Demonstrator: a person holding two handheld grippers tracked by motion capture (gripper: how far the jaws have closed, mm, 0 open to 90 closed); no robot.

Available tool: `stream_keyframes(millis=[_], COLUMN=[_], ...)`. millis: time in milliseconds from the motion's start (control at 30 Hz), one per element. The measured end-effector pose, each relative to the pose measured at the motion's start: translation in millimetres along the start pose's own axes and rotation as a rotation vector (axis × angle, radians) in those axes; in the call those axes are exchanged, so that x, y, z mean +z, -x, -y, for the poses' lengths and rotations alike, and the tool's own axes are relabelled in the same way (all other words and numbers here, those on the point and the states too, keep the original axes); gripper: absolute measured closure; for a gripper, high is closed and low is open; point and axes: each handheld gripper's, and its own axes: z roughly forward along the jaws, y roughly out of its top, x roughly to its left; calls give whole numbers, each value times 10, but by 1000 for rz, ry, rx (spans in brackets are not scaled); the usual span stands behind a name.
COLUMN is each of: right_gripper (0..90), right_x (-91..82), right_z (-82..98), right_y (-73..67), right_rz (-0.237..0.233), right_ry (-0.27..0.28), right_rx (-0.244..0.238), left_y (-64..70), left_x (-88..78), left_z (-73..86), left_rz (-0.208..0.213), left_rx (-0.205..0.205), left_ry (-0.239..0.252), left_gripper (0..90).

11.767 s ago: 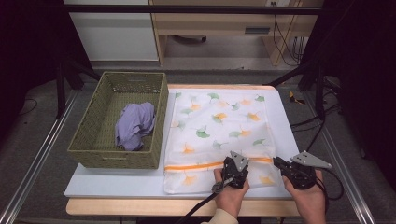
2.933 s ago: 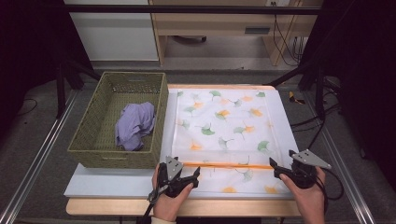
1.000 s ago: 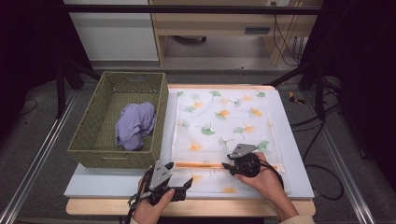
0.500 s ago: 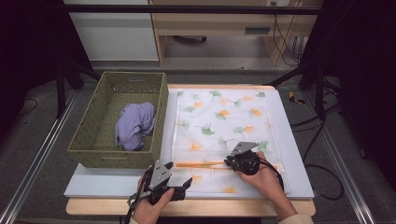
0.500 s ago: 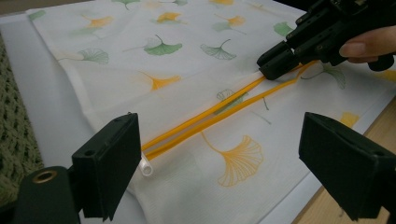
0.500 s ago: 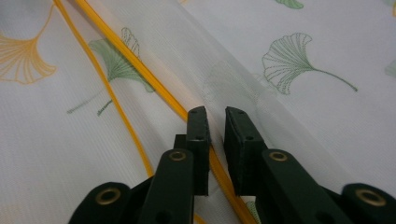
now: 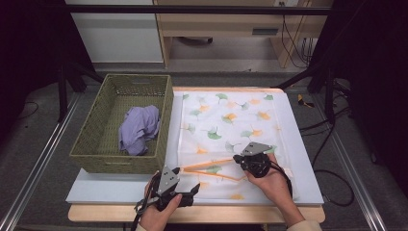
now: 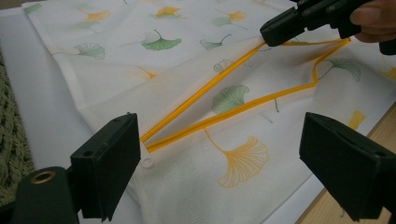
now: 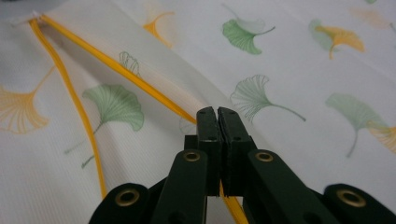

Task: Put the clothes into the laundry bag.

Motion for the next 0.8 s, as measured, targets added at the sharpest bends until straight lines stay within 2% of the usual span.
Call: stream_keyframes(millis=[133, 267, 533, 800], right_gripper=[890, 891, 892, 892], right_x=[-69, -163, -226, -310], right_z=[-55, -135, -197, -240], right_y=[-4, 1, 8, 13], right_rz=[9, 15, 33, 39], right_ry=[32, 78, 113, 154], right_rx=[0, 22, 27, 39], left_y=[11, 33, 46, 27], left_x=[-2, -8, -18, -34], left_z=[-6, -10, -16, -19], left_rz=[4, 5, -1, -5], left_rx=[6, 16, 28, 18], left_ry=[-3, -2, -7, -14], left_gripper=[123, 121, 115, 98])
